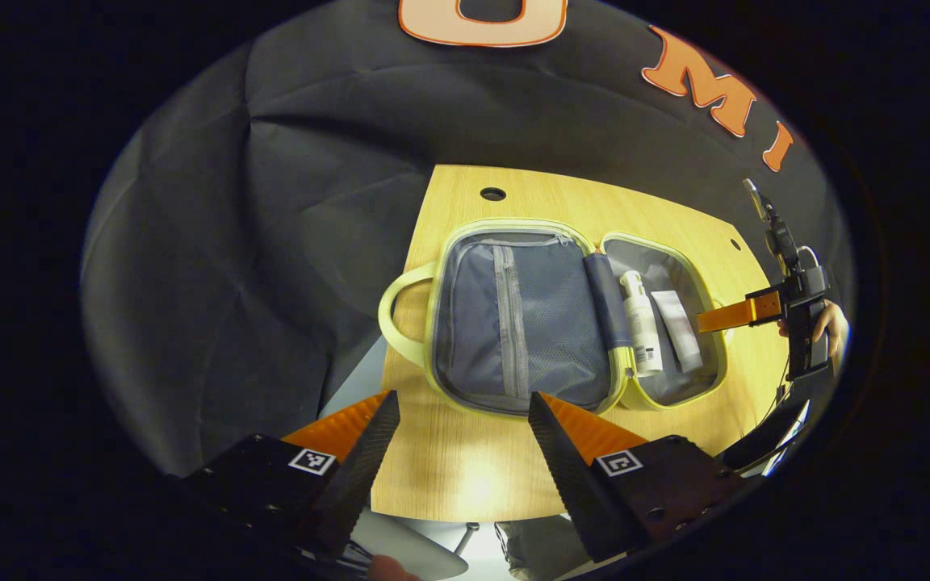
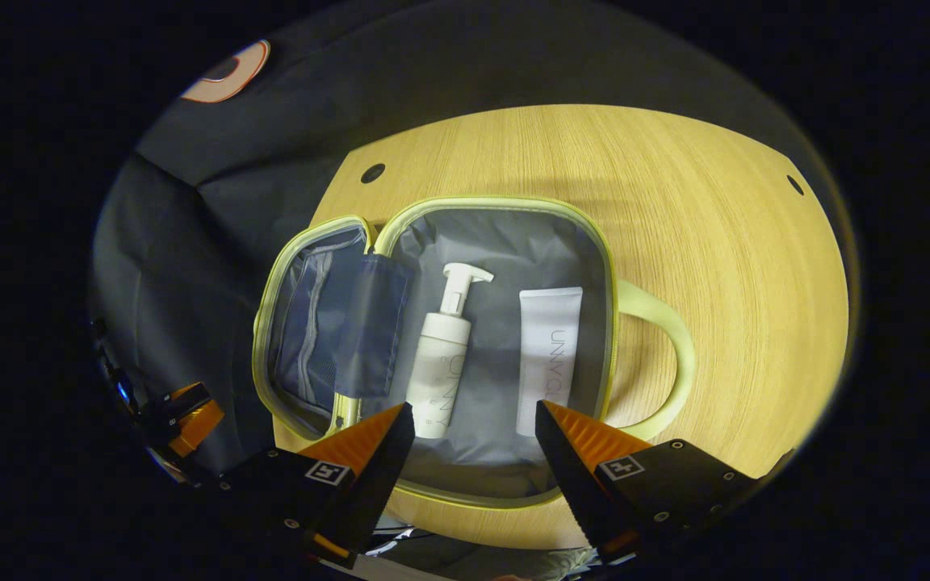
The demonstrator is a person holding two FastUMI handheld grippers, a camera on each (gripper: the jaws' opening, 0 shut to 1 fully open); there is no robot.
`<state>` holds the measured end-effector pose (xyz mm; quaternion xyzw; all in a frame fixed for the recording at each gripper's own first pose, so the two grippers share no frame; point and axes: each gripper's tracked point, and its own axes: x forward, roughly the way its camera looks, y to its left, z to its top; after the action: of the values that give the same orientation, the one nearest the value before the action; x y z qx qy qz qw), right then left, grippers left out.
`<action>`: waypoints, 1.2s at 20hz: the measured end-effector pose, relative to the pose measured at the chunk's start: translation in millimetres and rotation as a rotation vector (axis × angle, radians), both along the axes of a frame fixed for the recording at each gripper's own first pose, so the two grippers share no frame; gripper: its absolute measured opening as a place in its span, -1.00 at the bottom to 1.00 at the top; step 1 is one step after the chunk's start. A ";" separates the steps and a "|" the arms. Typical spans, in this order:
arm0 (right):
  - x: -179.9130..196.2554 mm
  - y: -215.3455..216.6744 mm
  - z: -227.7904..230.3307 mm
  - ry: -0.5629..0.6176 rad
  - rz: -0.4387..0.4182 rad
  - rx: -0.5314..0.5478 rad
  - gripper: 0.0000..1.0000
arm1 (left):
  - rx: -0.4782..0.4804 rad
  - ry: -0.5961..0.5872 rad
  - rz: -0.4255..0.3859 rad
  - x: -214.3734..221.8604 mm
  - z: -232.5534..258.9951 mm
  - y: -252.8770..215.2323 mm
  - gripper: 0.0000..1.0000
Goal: First open the suitcase, pack the skin care products into it, and then close the suitcase.
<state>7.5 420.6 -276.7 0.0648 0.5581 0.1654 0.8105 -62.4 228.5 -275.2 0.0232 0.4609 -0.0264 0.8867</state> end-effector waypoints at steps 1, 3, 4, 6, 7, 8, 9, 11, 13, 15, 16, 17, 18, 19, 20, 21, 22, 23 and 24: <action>3.2 -1.5 3.9 -0.026 0.001 -0.004 0.92 | 0.003 -0.010 0.022 0.5 0.1 6.7 1.00; 7.2 -8.8 11.8 -0.085 -0.004 -0.028 0.92 | -0.002 -0.035 0.057 3.4 4.9 22.5 1.00; 7.4 -10.3 15.7 -0.111 -0.010 -0.033 0.92 | -0.008 -0.057 0.070 7.8 8.6 31.5 1.00; 6.9 -11.2 28.9 -0.165 -0.033 -0.025 0.92 | -0.032 -0.095 0.098 19.4 12.1 48.8 1.00; 6.9 -12.2 37.1 -0.193 -0.051 -0.023 0.92 | -0.062 -0.114 0.110 28.1 13.5 56.8 1.00; 6.2 -14.4 44.7 -0.226 -0.072 -0.026 0.92 | -0.106 -0.129 0.120 34.6 13.6 63.4 1.00; 5.0 -15.5 53.9 -0.263 -0.093 -0.027 0.92 | -0.162 -0.147 0.132 44.9 14.3 69.8 1.00; -4.2 -16.4 68.5 -0.304 -0.120 -0.022 0.92 | -0.262 -0.193 0.130 68.6 15.3 81.8 0.96; -15.0 -19.1 81.5 -0.336 -0.134 -0.017 0.92 | -0.356 -0.232 0.121 94.9 10.4 92.9 0.96; -21.8 -30.4 86.4 -0.357 -0.150 -0.042 0.92 | -0.434 -0.267 0.138 119.7 -0.8 102.0 0.97; -25.1 -37.5 87.6 -0.359 -0.161 -0.061 0.92 | -0.482 -0.282 0.153 130.7 -11.9 104.4 0.96; -27.4 -45.2 87.7 -0.357 -0.178 -0.078 0.92 | -0.542 -0.282 0.166 138.1 -20.2 104.7 0.96; -30.0 -51.1 88.4 -0.350 -0.199 -0.087 0.92 | -0.607 -0.278 0.181 144.9 -26.9 103.9 0.96; -32.0 -55.7 89.6 -0.342 -0.220 -0.087 0.92 | -0.678 -0.278 0.185 149.2 -31.6 98.7 0.96; -33.8 -59.8 90.6 -0.337 -0.240 -0.083 0.92 | -0.729 -0.276 0.196 153.7 -34.7 99.6 0.96; -34.7 -63.3 91.6 -0.333 -0.257 -0.081 0.92 | -0.763 -0.271 0.205 157.0 -42.4 99.1 0.96; -34.8 -65.9 91.4 -0.336 -0.270 -0.085 0.92 | -0.785 -0.259 0.210 156.2 -48.9 97.9 0.96; -34.6 -69.1 93.3 -0.346 -0.279 -0.093 0.92 | -0.806 -0.247 0.213 154.0 -51.1 96.8 0.96; -34.1 -71.0 95.4 -0.361 -0.289 -0.100 0.92 | -0.828 -0.236 0.216 153.4 -54.4 95.0 0.96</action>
<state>-26.7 349.6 -181.3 0.0732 0.3964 0.0290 0.9147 91.0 323.5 -329.7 -0.3795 0.3069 -0.1134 0.8654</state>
